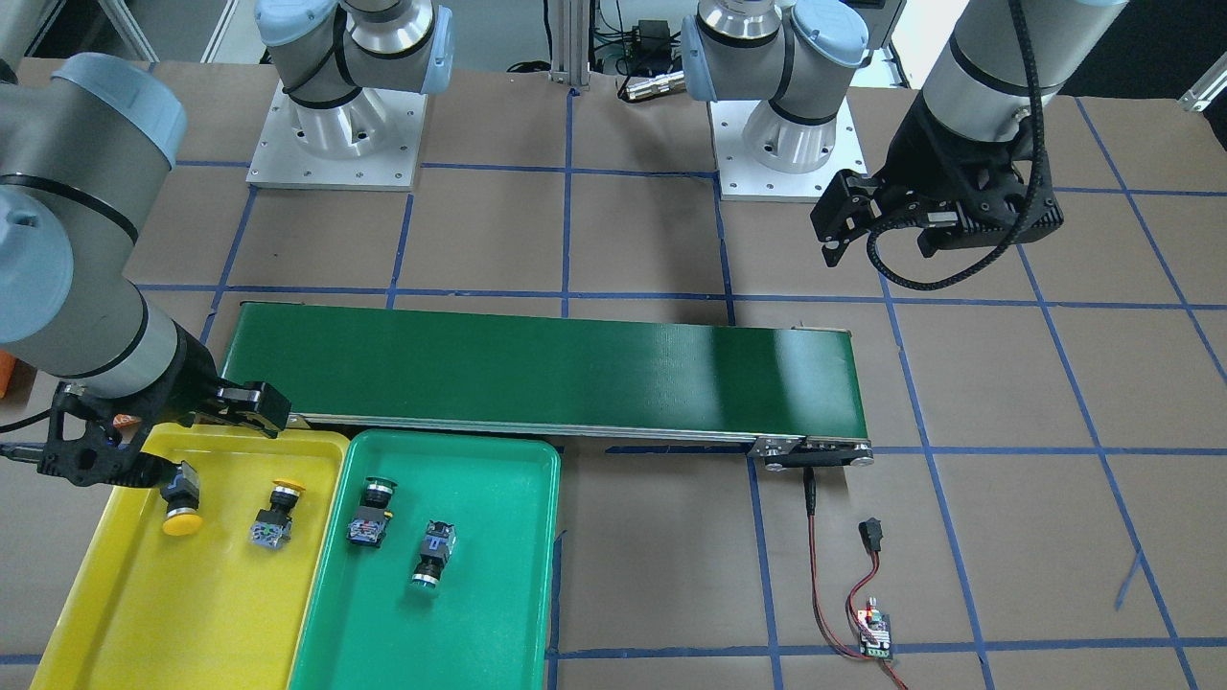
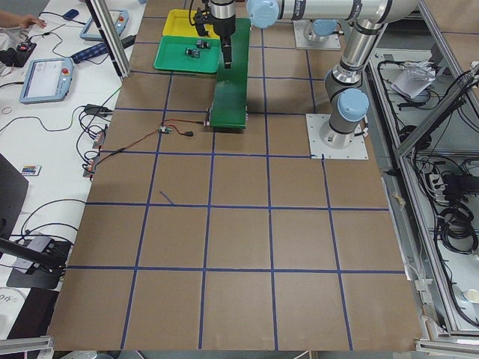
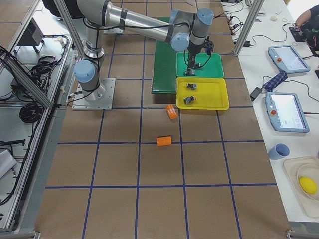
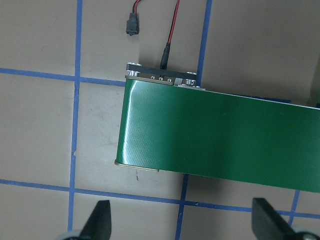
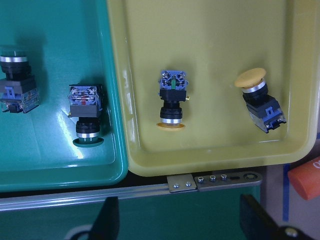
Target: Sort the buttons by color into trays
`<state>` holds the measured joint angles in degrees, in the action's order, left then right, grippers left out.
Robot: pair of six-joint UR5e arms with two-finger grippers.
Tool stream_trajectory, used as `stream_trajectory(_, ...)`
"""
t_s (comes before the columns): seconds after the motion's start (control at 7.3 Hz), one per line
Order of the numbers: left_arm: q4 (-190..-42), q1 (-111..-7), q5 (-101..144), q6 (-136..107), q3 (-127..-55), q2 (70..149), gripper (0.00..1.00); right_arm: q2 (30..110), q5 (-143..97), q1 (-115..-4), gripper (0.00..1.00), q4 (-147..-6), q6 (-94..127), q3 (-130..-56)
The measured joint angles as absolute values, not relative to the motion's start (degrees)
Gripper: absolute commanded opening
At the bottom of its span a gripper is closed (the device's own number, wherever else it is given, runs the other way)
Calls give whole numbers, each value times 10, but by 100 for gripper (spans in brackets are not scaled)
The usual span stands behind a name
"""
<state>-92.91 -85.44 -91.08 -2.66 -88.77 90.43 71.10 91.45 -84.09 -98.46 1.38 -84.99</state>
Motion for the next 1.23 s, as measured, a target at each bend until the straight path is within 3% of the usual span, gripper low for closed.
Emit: stream_trajectory(1.23,-930,-857,-911,-4,-888,901,100,725,916,-848,87,-952,15,-851)
